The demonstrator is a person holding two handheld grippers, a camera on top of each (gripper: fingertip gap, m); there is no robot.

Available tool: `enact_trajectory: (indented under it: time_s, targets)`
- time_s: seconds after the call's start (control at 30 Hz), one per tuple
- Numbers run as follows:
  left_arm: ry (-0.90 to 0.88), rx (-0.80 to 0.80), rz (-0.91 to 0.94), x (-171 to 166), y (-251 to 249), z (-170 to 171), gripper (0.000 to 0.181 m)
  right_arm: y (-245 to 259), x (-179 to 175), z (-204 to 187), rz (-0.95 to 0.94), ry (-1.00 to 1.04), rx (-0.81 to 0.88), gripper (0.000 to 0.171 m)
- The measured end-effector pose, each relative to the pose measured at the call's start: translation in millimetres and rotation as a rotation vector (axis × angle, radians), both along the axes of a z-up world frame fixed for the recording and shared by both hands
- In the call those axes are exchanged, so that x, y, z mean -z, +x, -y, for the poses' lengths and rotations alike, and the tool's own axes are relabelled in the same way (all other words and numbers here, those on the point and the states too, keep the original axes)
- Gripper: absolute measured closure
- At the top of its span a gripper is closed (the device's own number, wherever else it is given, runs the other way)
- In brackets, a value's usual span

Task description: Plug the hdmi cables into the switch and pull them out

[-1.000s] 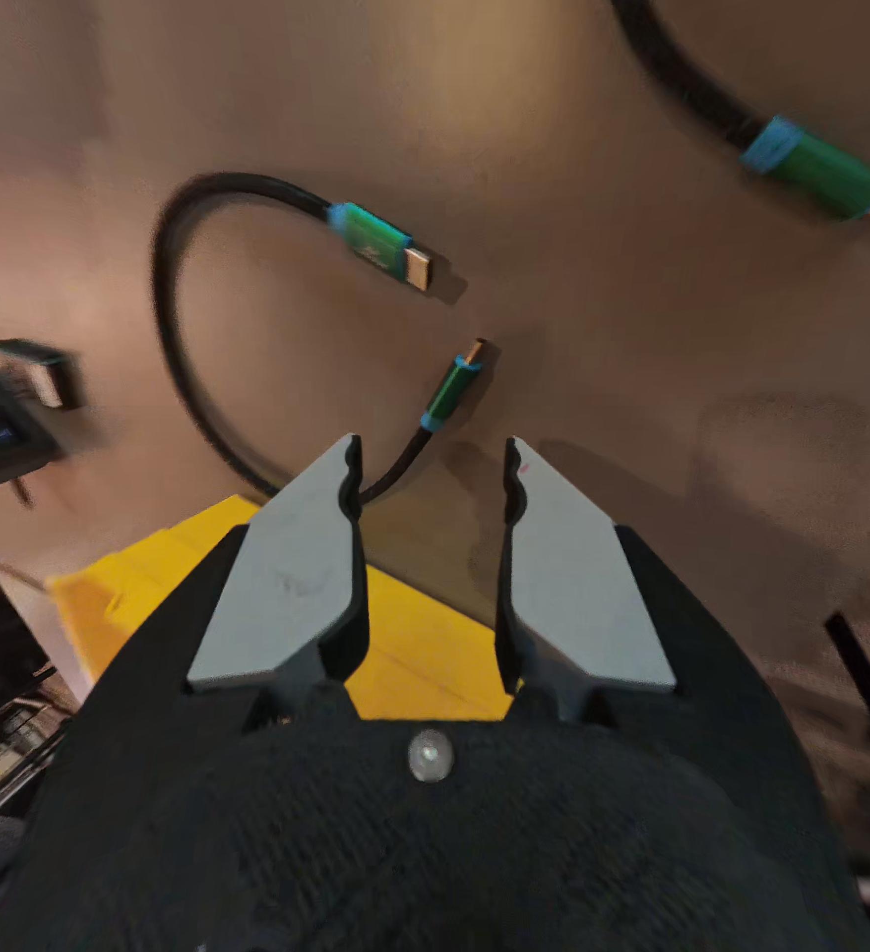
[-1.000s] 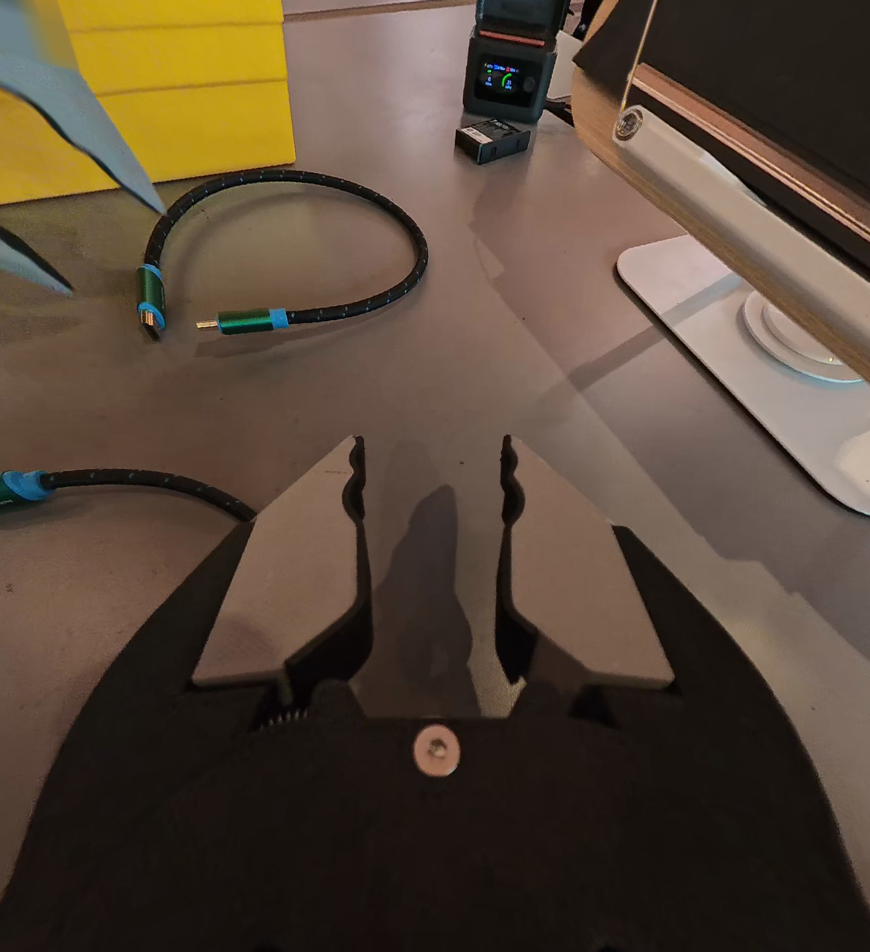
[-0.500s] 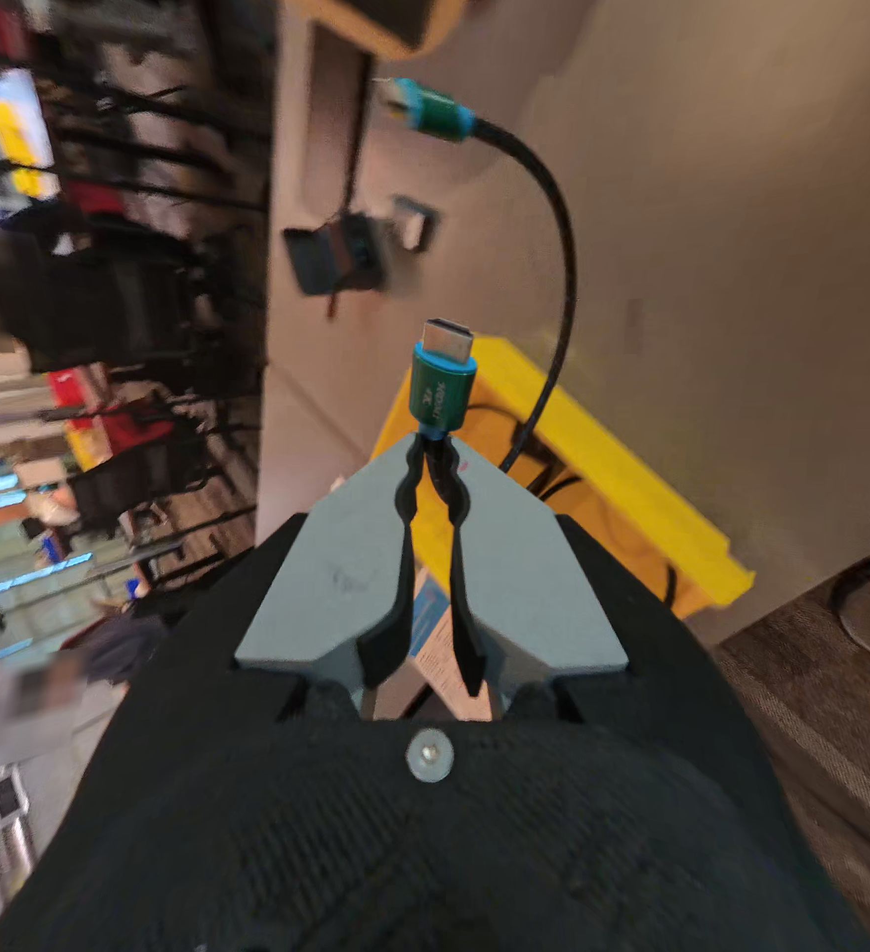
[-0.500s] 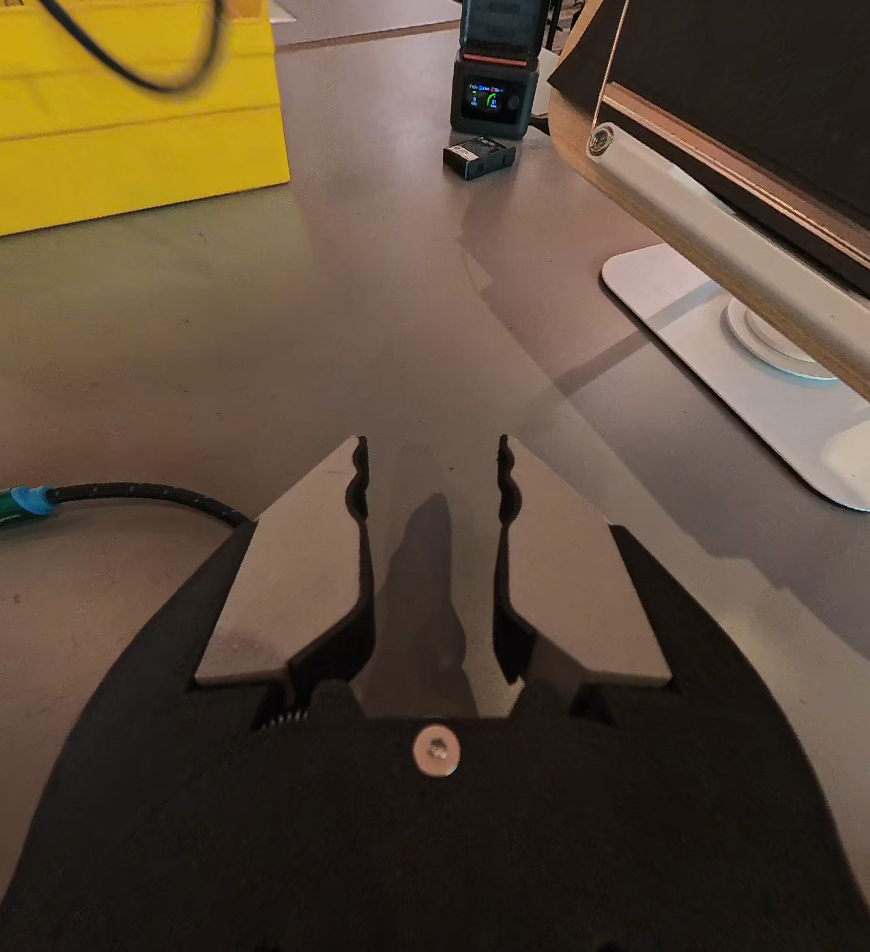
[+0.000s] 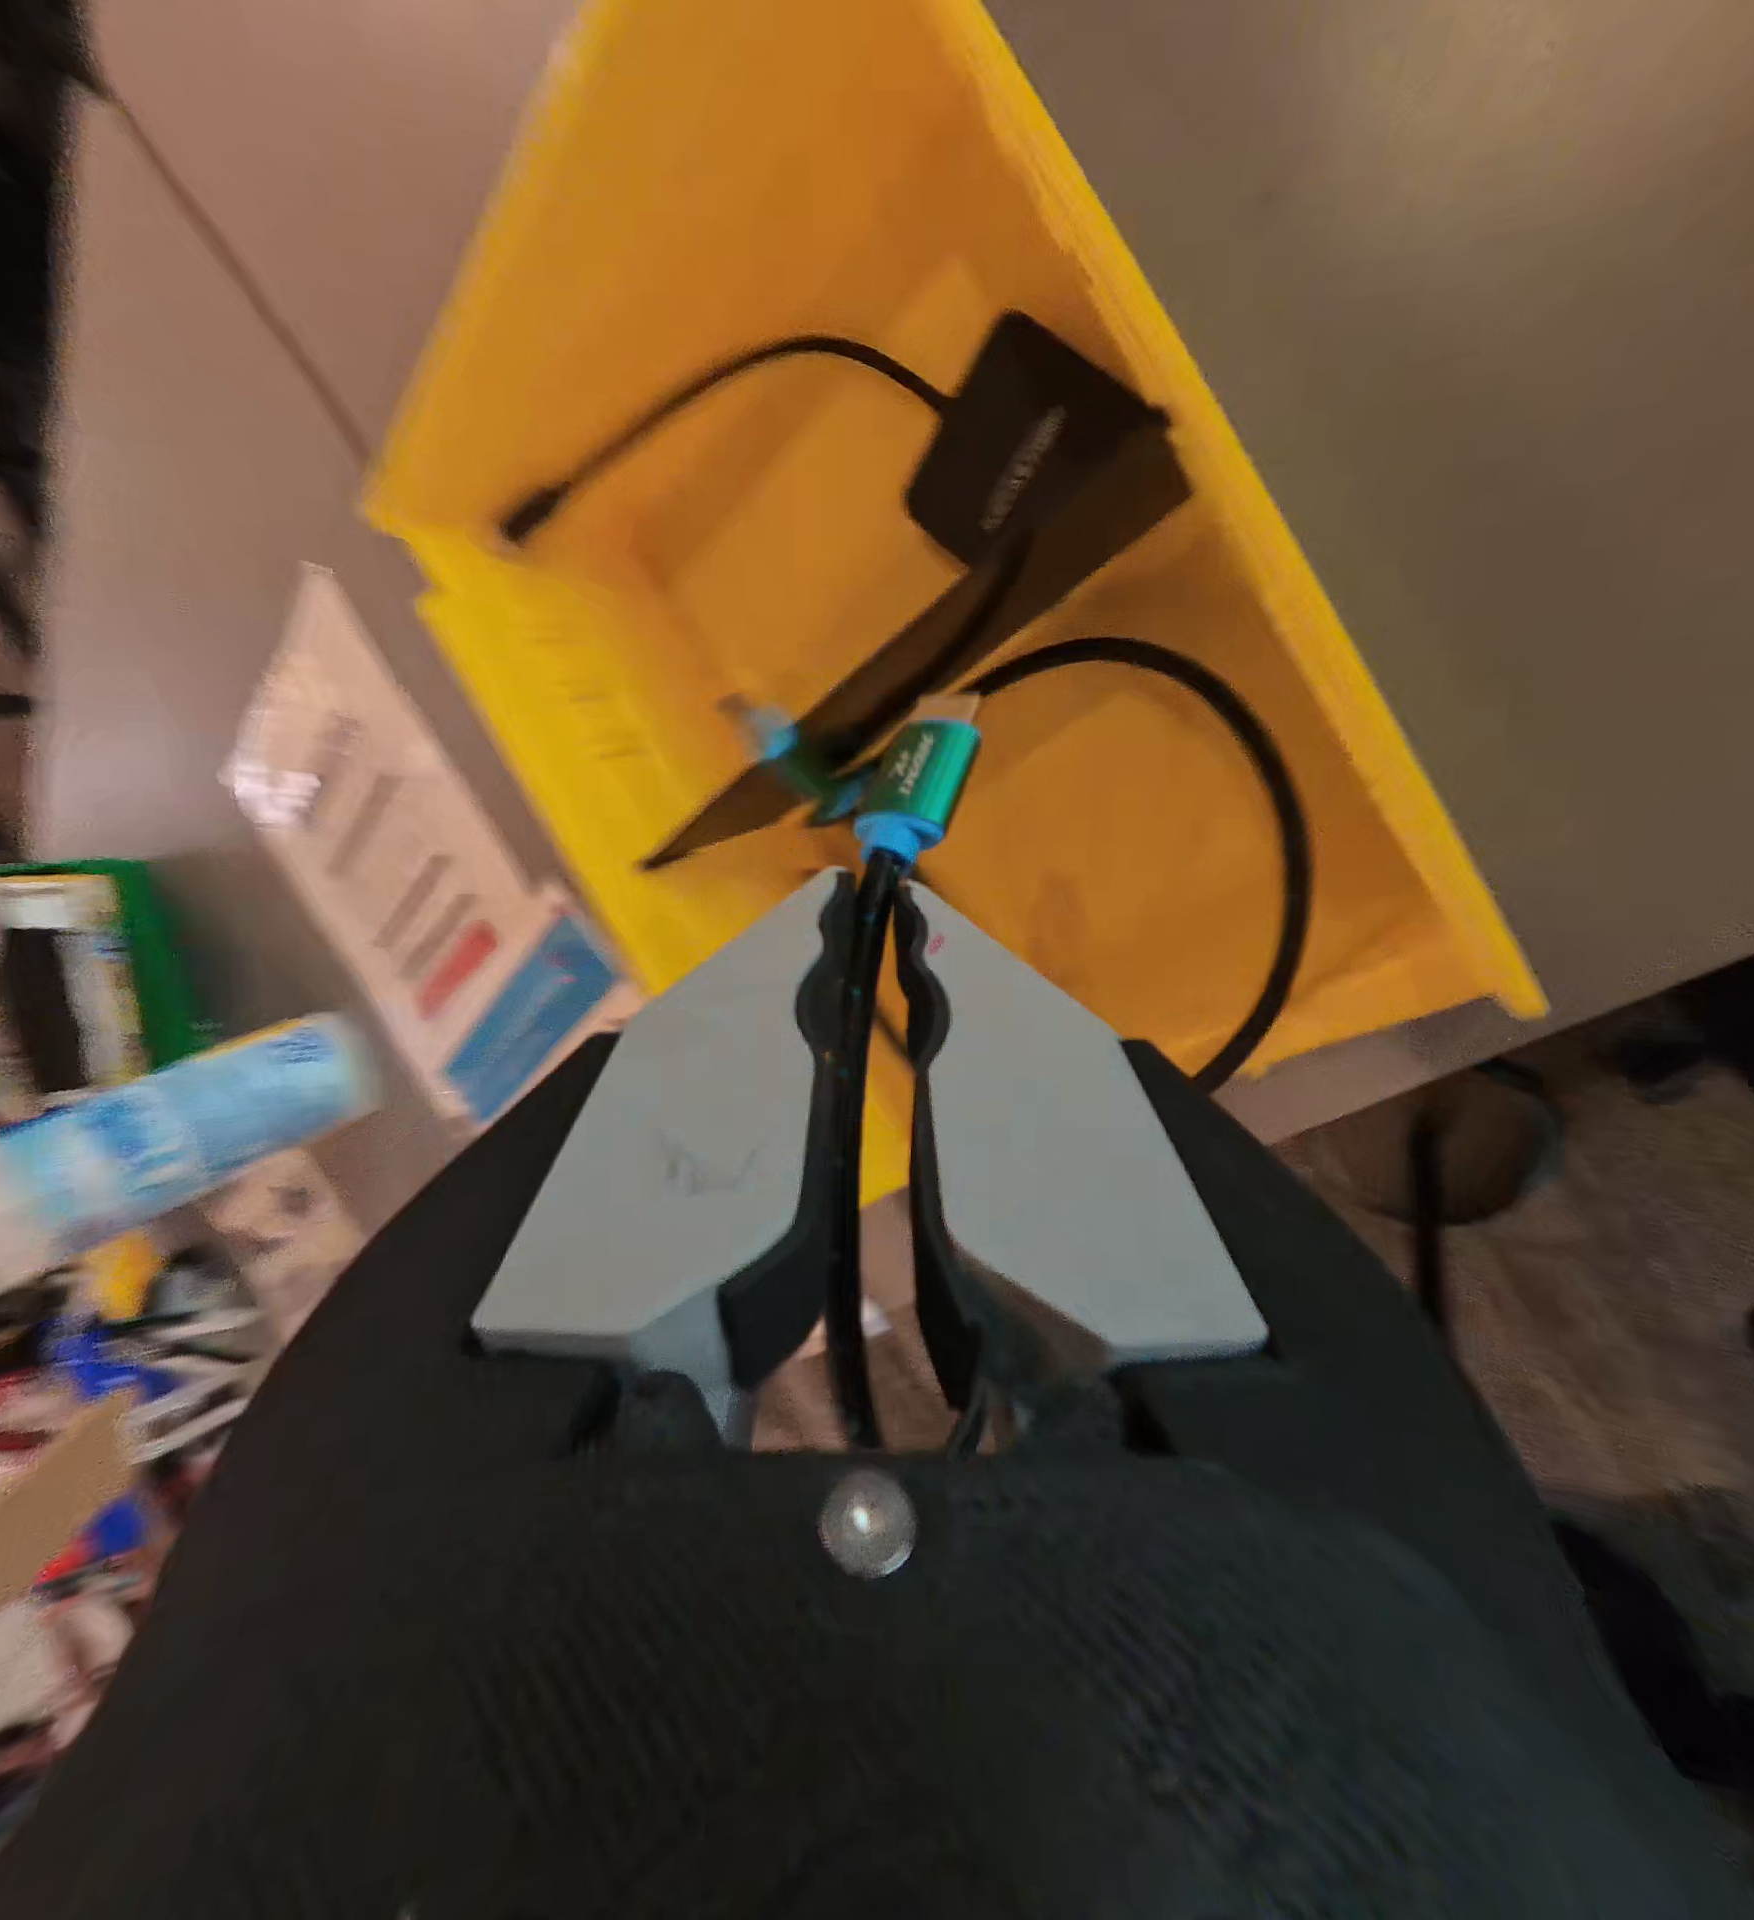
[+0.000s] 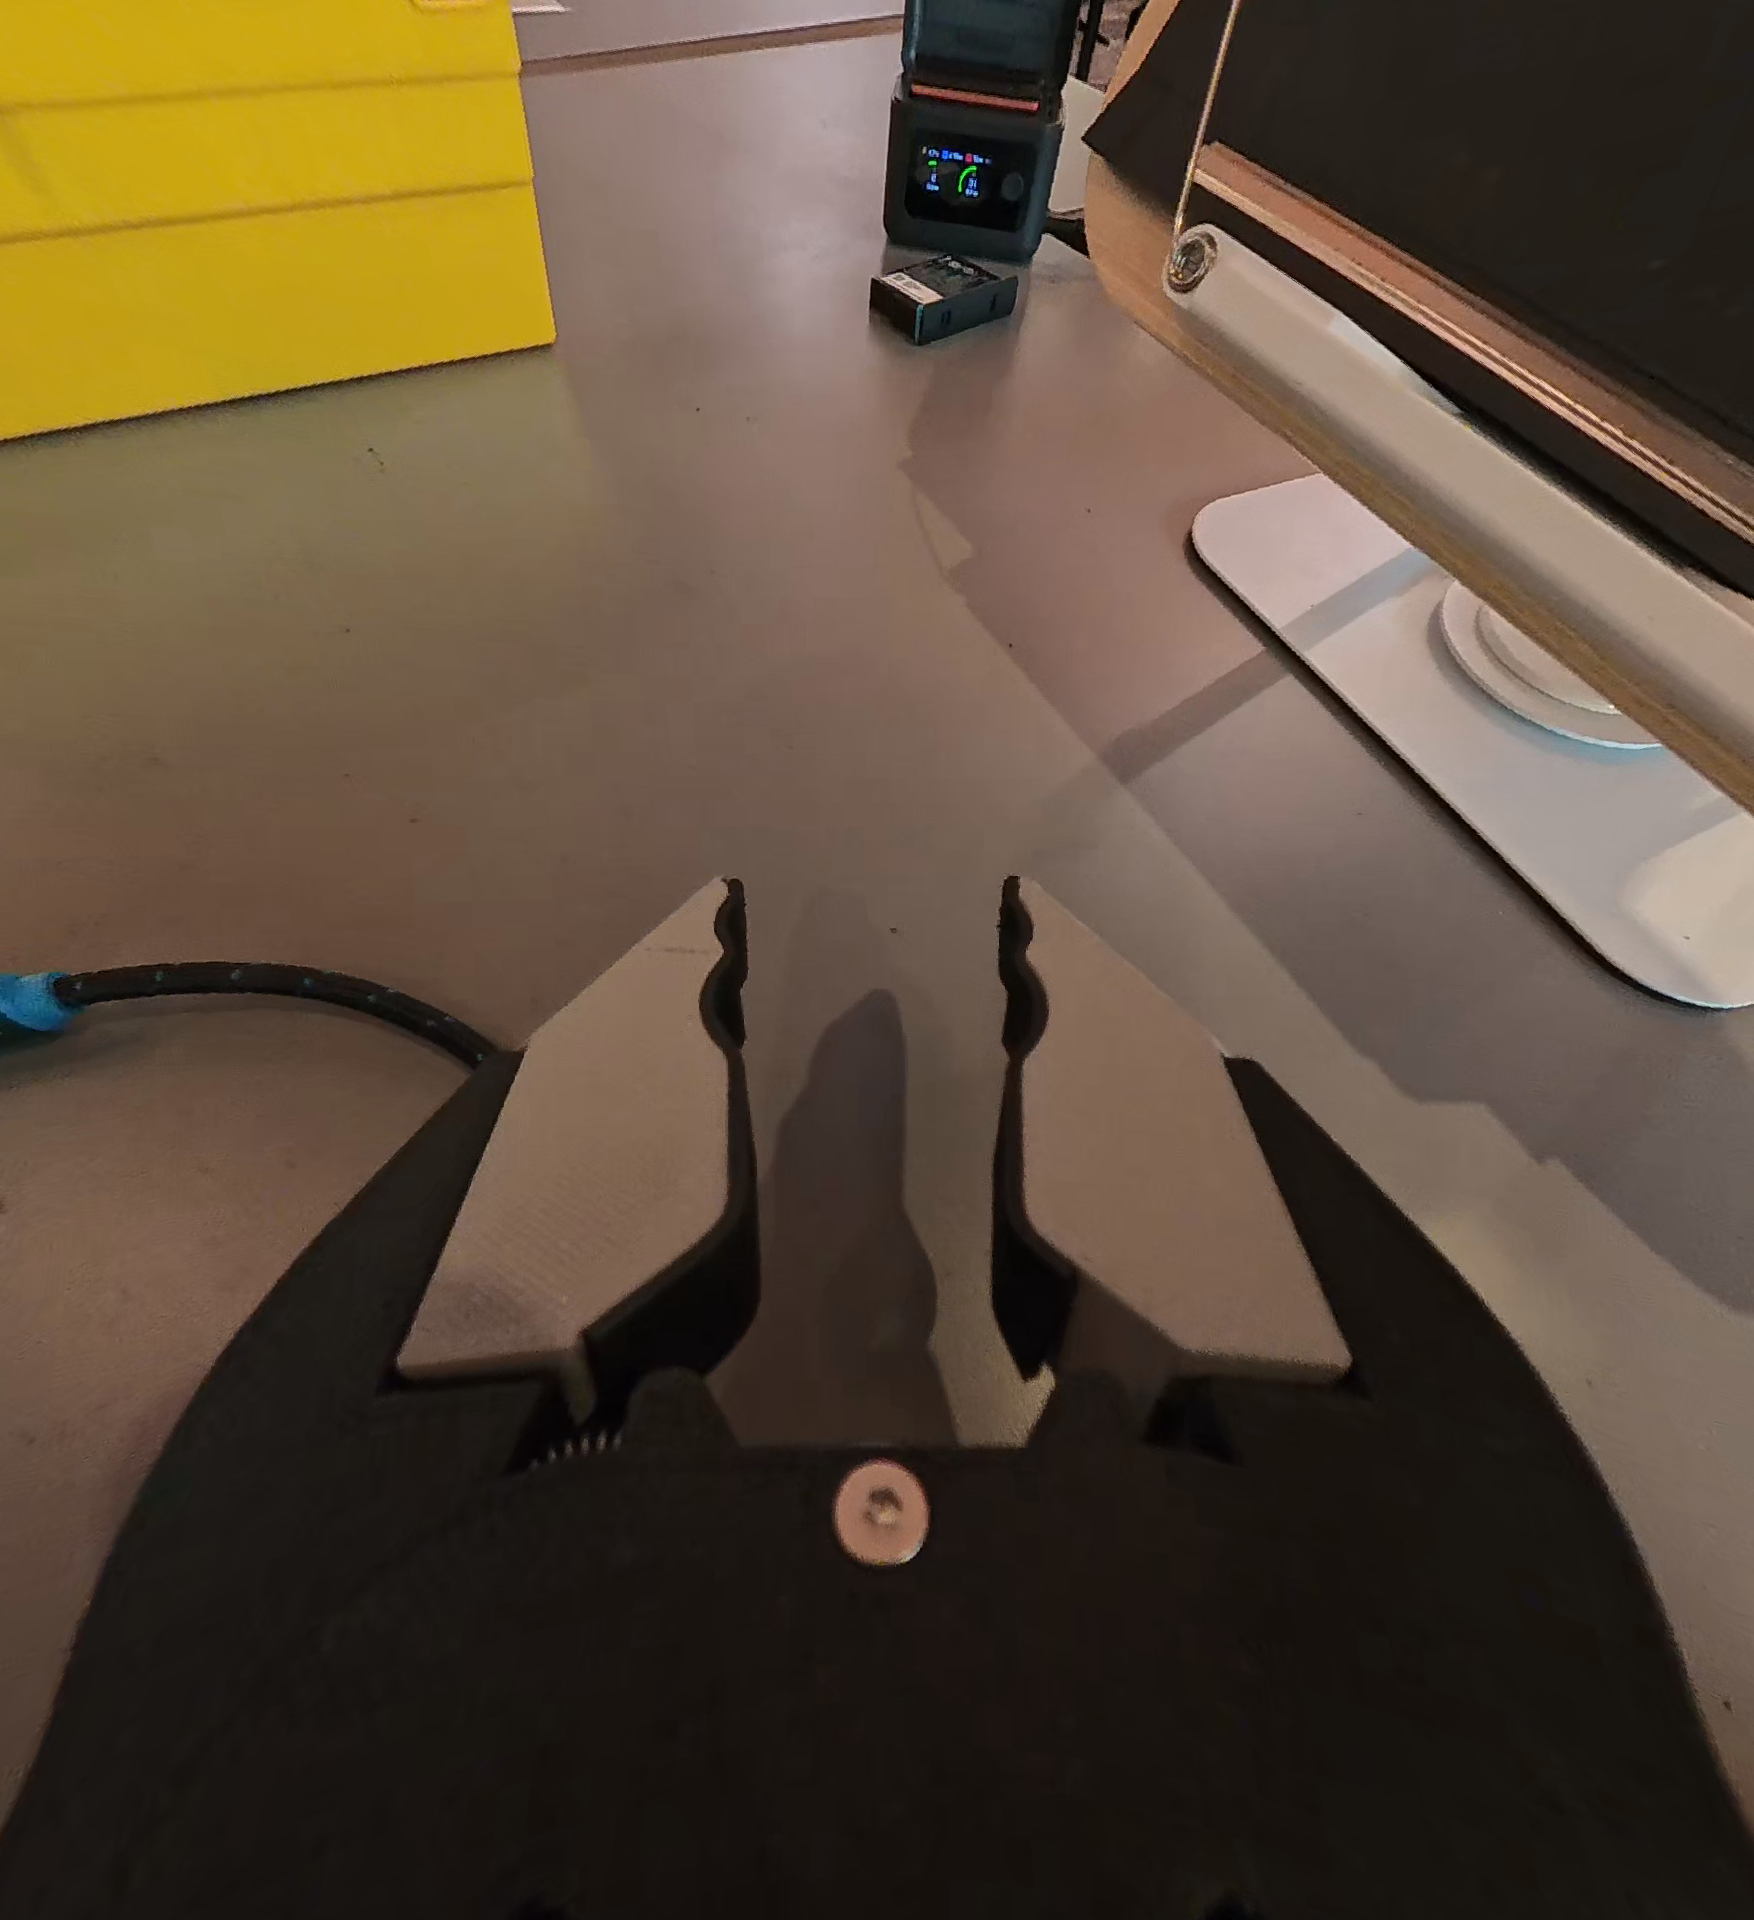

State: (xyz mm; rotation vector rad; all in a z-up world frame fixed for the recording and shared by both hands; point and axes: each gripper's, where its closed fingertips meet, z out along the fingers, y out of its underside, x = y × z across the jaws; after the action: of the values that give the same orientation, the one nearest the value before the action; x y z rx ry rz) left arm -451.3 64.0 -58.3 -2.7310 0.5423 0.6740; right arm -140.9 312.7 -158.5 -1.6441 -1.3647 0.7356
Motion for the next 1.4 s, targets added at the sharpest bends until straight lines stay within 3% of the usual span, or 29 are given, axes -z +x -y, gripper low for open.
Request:
enact_trajectory:
  time_s: [0.1,0.23,0.33,0.53,0.7,0.83,0.93,1.03,1.2,1.33,1.4]
  targets:
    - [0.040,-0.063,0.199,33,15,-16,0.172,0,-1,0,-0.008,-0.012,-0.001,0.125]
    - [0.152,-0.018,0.325,4,29,-48,0.150,0,0,0,-0.002,-0.011,-0.005,0.125]
    - [0.177,-0.054,0.255,-19,7,-55,0.129,-1,-2,2,-0.005,-0.009,-0.010,0.124]
    - [0.235,-0.052,0.256,-41,-20,-65,0.129,-4,-3,11,-0.010,-0.024,-0.036,0.124]
    - [0.152,0.115,0.448,-32,11,-83,0.127,-8,-3,30,0.002,-0.036,-0.099,0.118]
    - [0.052,0.137,0.510,-10,5,-106,0.115,-11,-4,47,0.010,-0.044,-0.149,0.115]
    - [0.001,0.210,0.329,25,-31,-131,0.113,-14,-2,52,0.017,-0.046,-0.167,0.114]
    - [-0.057,0.432,0.128,61,-52,-148,0.111,-16,0,52,0.025,-0.030,-0.176,0.114]
    - [-0.164,0.784,-0.225,111,-71,-149,0.144,-16,5,49,0.045,0.013,-0.180,0.115]
    - [-0.071,0.857,-0.404,136,-83,-161,0.179,-19,5,48,0.030,-0.022,-0.176,0.115]
    - [-0.050,0.899,-0.462,138,-85,-164,0.181,-19,8,47,0.029,-0.053,-0.177,0.115]
